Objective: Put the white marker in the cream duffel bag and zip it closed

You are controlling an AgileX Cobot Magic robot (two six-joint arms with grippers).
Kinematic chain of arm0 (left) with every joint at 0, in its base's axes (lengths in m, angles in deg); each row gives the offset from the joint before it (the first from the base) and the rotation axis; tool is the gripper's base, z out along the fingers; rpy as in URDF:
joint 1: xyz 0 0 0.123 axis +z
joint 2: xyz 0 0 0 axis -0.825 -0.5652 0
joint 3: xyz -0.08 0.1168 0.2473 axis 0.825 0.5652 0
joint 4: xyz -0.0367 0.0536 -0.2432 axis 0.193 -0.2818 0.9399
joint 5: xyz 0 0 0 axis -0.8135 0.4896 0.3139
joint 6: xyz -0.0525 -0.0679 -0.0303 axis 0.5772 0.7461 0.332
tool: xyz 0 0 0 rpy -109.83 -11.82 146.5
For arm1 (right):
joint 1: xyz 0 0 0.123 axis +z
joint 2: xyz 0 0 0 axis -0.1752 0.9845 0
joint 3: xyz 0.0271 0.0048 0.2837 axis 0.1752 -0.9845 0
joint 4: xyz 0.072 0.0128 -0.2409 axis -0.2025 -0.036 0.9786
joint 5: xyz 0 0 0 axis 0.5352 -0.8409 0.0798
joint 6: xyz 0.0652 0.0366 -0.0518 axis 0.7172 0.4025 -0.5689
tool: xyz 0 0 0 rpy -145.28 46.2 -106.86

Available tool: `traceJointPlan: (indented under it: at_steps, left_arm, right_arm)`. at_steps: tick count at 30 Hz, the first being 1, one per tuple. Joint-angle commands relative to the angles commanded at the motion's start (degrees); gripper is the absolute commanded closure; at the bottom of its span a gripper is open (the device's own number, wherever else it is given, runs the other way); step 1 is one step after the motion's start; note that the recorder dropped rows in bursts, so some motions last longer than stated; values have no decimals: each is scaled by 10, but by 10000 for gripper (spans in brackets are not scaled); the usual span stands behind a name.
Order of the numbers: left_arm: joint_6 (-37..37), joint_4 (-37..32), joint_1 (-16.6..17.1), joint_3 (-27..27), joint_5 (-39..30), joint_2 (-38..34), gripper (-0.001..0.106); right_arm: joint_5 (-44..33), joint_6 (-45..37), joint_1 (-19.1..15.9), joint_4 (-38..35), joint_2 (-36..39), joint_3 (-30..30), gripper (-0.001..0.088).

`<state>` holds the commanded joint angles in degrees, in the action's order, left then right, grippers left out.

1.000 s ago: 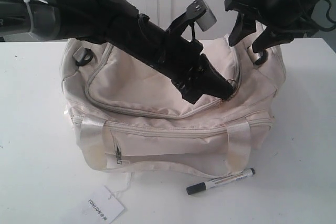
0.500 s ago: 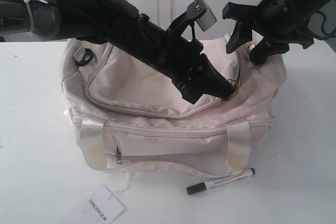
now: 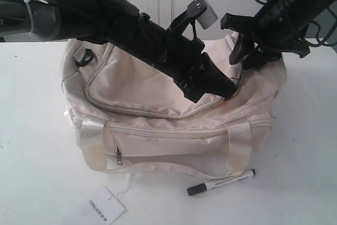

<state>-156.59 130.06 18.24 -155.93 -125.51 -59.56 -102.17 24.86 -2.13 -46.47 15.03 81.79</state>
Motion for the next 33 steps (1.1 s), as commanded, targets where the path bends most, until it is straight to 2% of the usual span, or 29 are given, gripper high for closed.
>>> traceJointPlan:
  at_steps: [3,22,33]
  left_arm:
    - [0,0,0,0,0,0,1053]
    - [21,-69,0,1,-41,-6,1053]
    - [139,-187,0,1,-49,-6,1053]
  right_arm:
    - [-1,0,0,0,0,0,868]
    - [-1,4,0,-1,-23,4,868]
    - [7,4,0,3,-39,4,868]
